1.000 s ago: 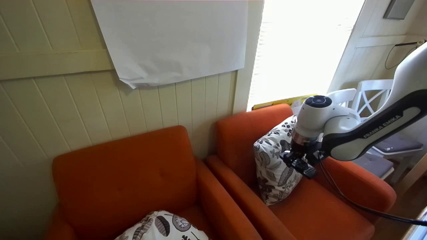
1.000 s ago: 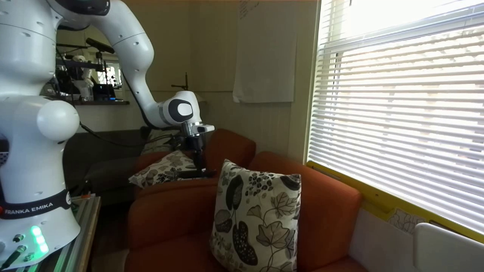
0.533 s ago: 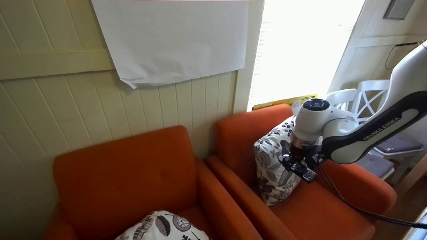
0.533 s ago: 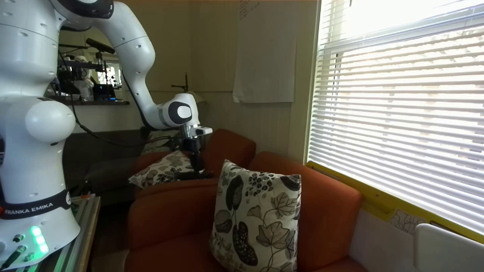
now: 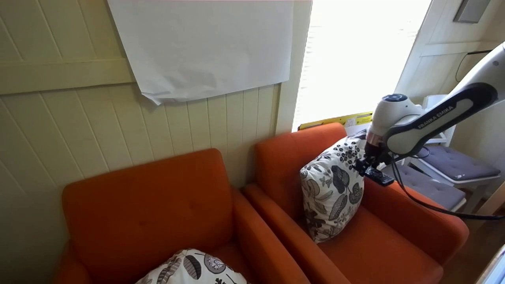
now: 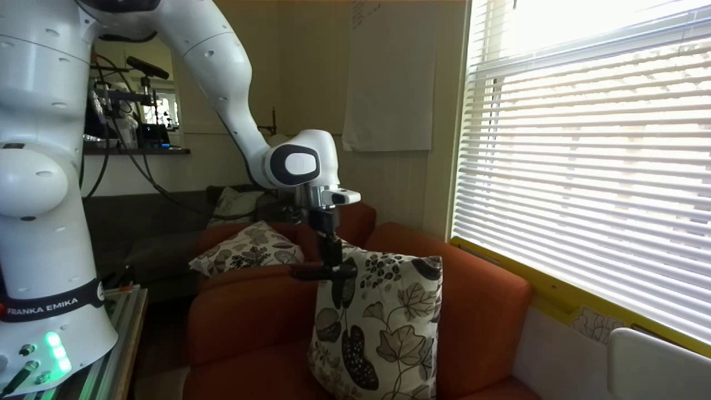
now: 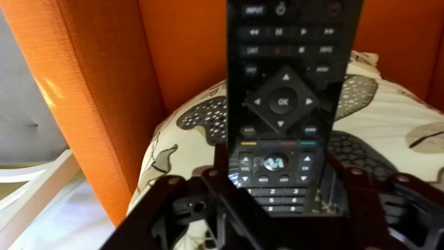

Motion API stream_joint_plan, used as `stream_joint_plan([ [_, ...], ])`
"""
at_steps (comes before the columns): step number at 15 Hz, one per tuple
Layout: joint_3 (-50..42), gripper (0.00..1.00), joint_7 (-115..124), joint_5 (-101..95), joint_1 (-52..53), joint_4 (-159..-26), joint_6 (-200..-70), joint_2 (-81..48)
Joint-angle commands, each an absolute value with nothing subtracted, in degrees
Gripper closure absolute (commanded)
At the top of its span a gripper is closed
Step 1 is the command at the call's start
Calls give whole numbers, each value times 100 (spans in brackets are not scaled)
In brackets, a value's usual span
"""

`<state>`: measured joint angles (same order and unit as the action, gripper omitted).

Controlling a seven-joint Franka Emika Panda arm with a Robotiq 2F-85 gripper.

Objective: Put the remote on the rightmost sofa arm

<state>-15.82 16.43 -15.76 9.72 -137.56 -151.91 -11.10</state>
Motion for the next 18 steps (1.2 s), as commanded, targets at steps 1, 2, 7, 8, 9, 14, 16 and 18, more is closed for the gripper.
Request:
stream_joint_plan([
  [1,-943,64,59,-511,-23,-13469,-15051,-1223],
  [2,-829,64,-420,-250,-263,-13367,-15024,-1303],
  [7,-763,39,-908,-53,-737,-13308,-15027,-1413],
  [8,-781,39,-951,-47,-846,-13245,-15017,-1504],
  [9,-790,39,-975,-44,-913,-13195,-15016,-1574],
  [14,-702,64,-1181,126,-1045,-12966,-14850,-1725],
  [16,-577,64,-1559,533,-1334,-12705,-14786,-1839],
  [18,-586,64,-1933,664,-1583,-12447,-14604,-1953],
])
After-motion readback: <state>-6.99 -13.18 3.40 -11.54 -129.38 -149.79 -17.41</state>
